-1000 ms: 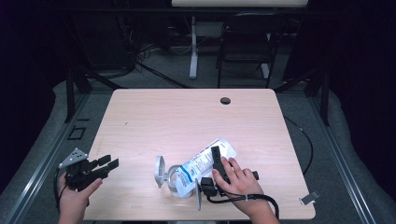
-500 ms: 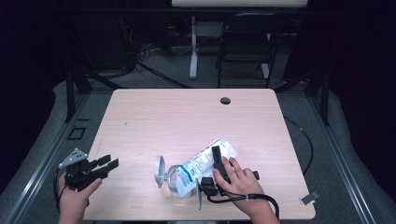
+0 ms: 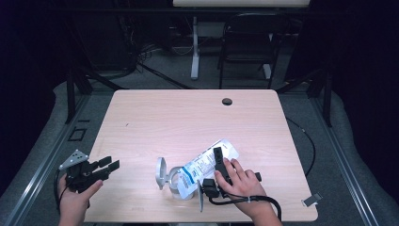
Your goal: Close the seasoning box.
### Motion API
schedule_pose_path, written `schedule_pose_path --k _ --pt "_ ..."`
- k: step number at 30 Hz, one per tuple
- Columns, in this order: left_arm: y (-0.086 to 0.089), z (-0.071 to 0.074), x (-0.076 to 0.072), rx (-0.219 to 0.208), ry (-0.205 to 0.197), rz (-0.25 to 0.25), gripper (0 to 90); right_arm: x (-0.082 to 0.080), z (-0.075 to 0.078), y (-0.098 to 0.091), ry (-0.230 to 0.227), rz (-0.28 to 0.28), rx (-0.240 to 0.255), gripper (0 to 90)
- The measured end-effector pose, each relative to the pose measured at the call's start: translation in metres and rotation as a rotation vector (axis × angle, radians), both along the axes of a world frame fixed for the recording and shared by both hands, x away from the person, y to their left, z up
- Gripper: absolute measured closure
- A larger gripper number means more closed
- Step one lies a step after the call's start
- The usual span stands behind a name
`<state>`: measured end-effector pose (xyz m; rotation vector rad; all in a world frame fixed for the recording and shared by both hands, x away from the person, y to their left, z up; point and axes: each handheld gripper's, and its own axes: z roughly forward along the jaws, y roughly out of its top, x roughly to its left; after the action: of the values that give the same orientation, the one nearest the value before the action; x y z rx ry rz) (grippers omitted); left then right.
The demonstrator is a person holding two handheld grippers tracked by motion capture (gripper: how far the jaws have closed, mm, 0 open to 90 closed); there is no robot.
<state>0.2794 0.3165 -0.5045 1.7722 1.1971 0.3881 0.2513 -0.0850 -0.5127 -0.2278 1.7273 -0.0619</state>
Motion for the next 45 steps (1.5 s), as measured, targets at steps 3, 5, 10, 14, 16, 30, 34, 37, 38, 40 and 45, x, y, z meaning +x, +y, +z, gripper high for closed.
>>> schedule_pose_path --k 3,5,10,14,16,30,34,37,38,40,45 --pt "0.0 0.0001 0.0 0.0 0.0 0.0 55.6 0.0002 0.0 -0.0003 0.002 0.004 0.004 50.6" --pt "-0.0001 0.0001 -0.0001 0.0 0.0 -0.001 55.6 0.0002 0.0001 -0.0004 0.001 0.007 0.005 50.8" --pt "-0.0001 0.0002 -0.0001 0.0 0.0 -0.001 55.6 0.0 0.0004 -0.0006 0.0 0.009 0.002 51.3" --pt "-0.0001 -0.0001 0.0 0.001 0.001 -0.001 55.6 -0.0002 -0.0006 -0.001 0.004 0.009 0.003 51.8" --pt "-0.0002 -0.0001 0.0 0.001 0.001 -0.001 55.6 -0.0002 -0.001 -0.0011 0.003 0.009 0.003 52.0" --pt "-0.0003 -0.0005 0.0002 0.002 0.003 -0.001 55.6 -0.0012 -0.0019 -0.0018 -0.009 0.014 0.001 52.6" --pt "0.0 -0.0003 0.0001 0.001 0.002 0.0 55.6 -0.0011 -0.0016 -0.0018 -0.014 0.021 -0.003 52.7" --pt "-0.0001 -0.0003 0.0001 0.001 0.003 0.0 55.6 -0.0013 -0.0013 -0.0018 -0.012 0.022 -0.002 52.9" --pt "-0.0001 -0.0003 0.0001 0.001 0.003 0.0 55.6 -0.0015 -0.001 -0.0017 -0.015 0.022 -0.006 53.0" --pt "-0.0001 -0.0002 0.0001 0.001 0.002 0.0 55.6 -0.0018 -0.0009 -0.0018 -0.024 0.026 -0.015 53.1" --pt "0.0002 -0.0004 0.0002 0.002 0.003 0.001 55.6 -0.0018 -0.0004 -0.0017 -0.022 0.029 -0.016 53.8"
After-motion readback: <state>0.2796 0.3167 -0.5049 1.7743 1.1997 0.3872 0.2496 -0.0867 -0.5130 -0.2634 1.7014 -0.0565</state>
